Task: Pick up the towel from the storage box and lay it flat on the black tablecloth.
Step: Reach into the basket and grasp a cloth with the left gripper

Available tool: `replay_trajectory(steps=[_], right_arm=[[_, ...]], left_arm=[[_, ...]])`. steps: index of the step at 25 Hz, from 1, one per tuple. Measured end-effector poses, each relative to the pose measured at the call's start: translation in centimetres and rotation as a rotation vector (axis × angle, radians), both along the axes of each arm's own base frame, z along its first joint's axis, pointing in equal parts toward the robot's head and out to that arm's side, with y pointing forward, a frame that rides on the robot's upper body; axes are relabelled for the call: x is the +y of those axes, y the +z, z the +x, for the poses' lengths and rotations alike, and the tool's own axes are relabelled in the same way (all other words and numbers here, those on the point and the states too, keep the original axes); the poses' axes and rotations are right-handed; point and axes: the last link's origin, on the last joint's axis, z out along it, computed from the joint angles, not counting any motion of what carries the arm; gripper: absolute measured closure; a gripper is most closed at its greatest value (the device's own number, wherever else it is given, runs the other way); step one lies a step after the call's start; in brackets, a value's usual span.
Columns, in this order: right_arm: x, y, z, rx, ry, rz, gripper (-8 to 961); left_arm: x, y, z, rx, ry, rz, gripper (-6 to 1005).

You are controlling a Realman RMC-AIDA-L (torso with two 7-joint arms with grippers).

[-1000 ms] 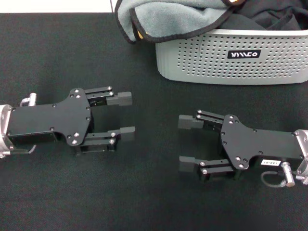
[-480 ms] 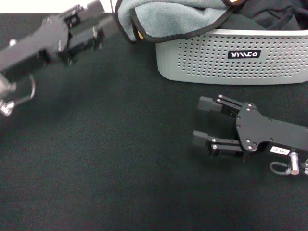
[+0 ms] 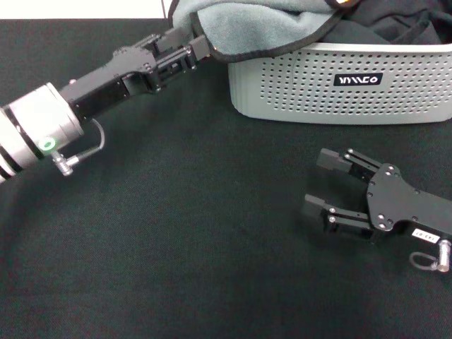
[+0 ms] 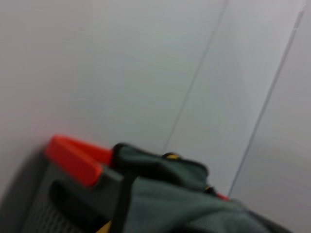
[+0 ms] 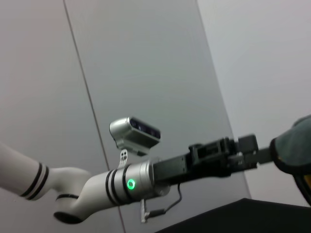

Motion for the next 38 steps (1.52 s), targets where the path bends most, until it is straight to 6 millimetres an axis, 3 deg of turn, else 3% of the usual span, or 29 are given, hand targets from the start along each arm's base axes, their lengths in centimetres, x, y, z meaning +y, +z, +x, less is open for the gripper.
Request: replay_trajectory(steps=[6,15,24,38], right_arm=[[0.0,0.2,0.4,0.005,-0.021,0.023,74],[0.4,0.1,0.5,-0.016,-0.029,0.035,74],[0.1,-0.2,0.9,-0.025,-0.046,0.036,75],[0.0,-0.4,1.4,-0.043,-0.067,0.042,76]], left_arm=[[-0.1,-1.3,-0.9,0.003,0.076,-0.022,294],[0.1,-2.8,0.6,-0.049,0.067,-0.074,296],[0.6,-3.0,1.8,-0.079,0.044,-0.085,299],[0.0,-3.3,1.7,-0.121,0.053,-0.088,582]])
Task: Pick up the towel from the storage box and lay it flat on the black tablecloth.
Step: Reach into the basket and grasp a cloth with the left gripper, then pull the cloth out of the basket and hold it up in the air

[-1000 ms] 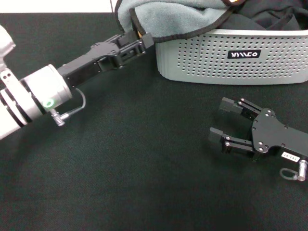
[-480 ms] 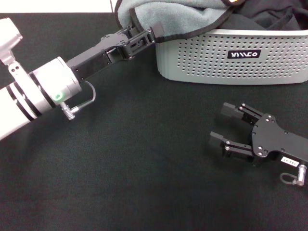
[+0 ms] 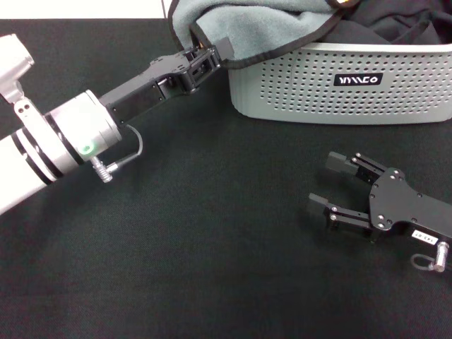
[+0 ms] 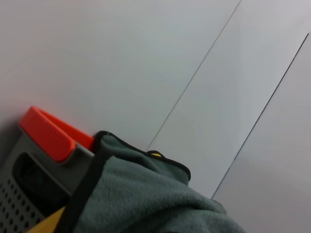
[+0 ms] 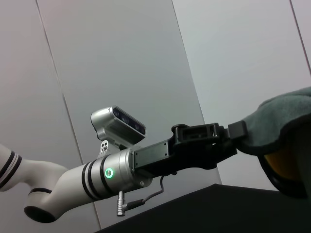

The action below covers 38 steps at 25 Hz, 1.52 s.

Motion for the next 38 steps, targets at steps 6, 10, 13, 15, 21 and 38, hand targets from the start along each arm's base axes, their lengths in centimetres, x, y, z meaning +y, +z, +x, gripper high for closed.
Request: replay_trajectory(steps=[6,10,13,15,21,38], right_arm=[[-0.1,0.0,0.1,-0.002,0.001,0.001,77],[-0.2,0.1,0.4,-0.016,0.013,0.050,77],[-0.3,0.8,1.1,-0.016,0.002,0.167,77],[-0.5,1.4,1.6,-0.004,-0.013,0.232,77],[-0.5,1.5,0.6,0.003,0.064,0.253,78],[-1.1,1.6,0.3,-0.006,0.131,0.308,81]], left_arm=[[-0.9,0.7,-0.3,-0.112,0.022,0.036,781],[-2.4,2.7,0.4,-0.248,-0.060,0.088,896],[-3.1,4.2,1.4,-0.338,-0.148,0.117,954],[-3.2,5.2,2.1,-0.388,-0.202,0.119,957],[-2.9,6.4,3.0,-0.431,-0.253,0.109,960],[-3.0,9.8,3.2,0.031,-0.541,-0.132,969]])
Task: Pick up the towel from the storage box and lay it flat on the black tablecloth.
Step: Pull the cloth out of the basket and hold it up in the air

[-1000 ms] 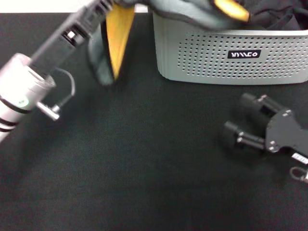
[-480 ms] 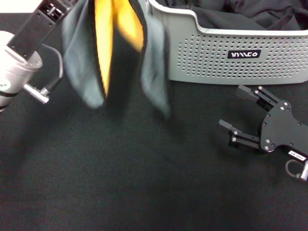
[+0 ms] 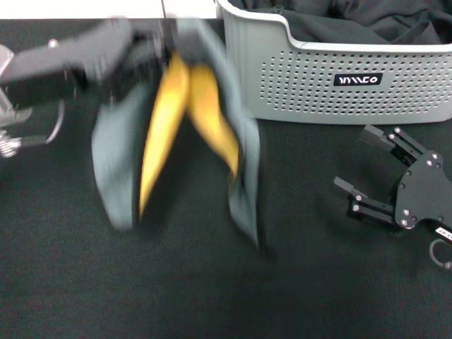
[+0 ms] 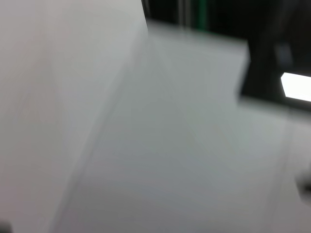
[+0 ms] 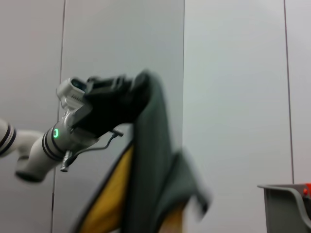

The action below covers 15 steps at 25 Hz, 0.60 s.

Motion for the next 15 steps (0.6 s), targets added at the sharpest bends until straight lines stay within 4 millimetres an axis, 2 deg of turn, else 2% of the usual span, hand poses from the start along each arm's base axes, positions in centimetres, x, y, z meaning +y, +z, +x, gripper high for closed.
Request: replay_trajectory(steps=[3,6,12,15], right_arm=[[-0.2,0.0,0.2,-0.003,-0.010,0.002,82],[-0.4,0.2,0.5,0.001,-0.023,0.020,82],[-0.5,1.0,1.3,0.041,-0.081,0.076,84],[-0.6,1.0,1.4,0.068,-0.111,0.041,84]], left_arm=[[-0.3,0.6,-0.5,0.208,-0.102,-0.076,970],[-0.7,1.3,0.0,0.305,-0.191,-0.124,971],[-0.1,2.3,2.5,0.394,-0.240,-0.147,970],[0.4,1.9,4.6,0.435,-0.309,-0.171,969]])
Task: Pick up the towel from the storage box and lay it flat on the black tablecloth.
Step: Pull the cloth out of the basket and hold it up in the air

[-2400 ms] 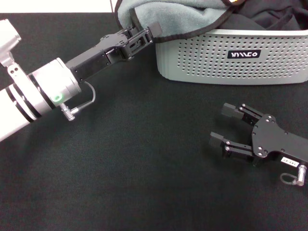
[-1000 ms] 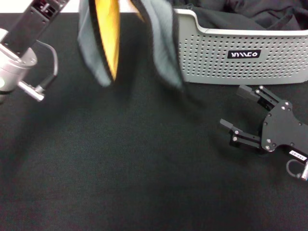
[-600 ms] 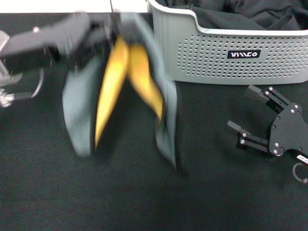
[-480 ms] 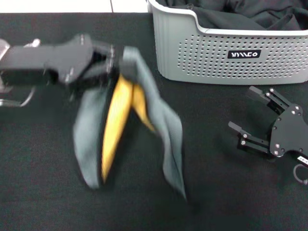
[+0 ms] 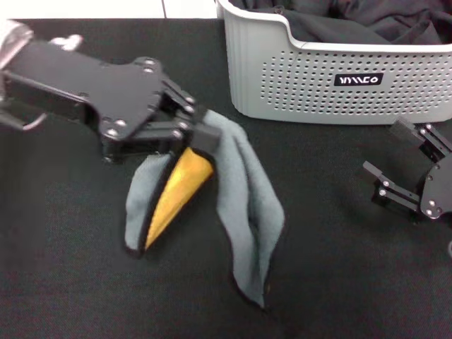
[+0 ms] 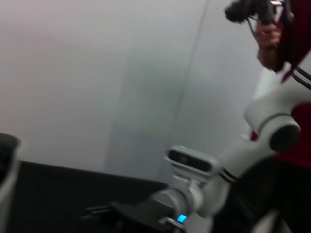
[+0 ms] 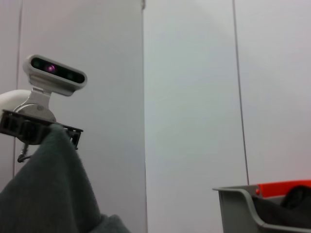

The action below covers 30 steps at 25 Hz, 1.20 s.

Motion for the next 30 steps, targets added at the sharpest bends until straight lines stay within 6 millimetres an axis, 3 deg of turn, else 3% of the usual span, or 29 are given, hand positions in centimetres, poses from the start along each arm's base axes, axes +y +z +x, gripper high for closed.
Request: replay_trajectory(steps=[5,8,11,15,21,24,30], right_arm=[[-0.4,-0.2,0.6,0.015,-0.044,-0.050,85],[-1.1,-0.2,1.0,0.025,-0.053,-0.061,86],[-1.8,0.2,1.4,0.055,-0.069,-0.076,87],[-1.2,1.1,1.2,0.095,-0.070,-0.134,88],[0.9,2.5,-0.3,0.089,0.007,-0.368,90],[1.0,2.8,-1.0,0.052,0.058,-0.455,91],[0.4,2.5,-1.3,0.037,0.094,-0.474,93]], left_arm=[[-1.1,-4.2,3.7,0.186,-0.149,-0.229,968],[-3.3,-8.5,2.5,0.333,-0.123,-0.381,967],[-4.2,-9.8,1.2,0.311,-0.062,-0.399,967],[-4.2,-8.2,0.7,0.225,-0.023,-0.326,966],[-2.6,-5.0,1.4,0.085,0.017,-0.144,967],[-1.5,-1.6,2.7,-0.159,0.067,-0.035,967],[-2.2,2.0,2.8,-0.489,0.078,0.056,968]])
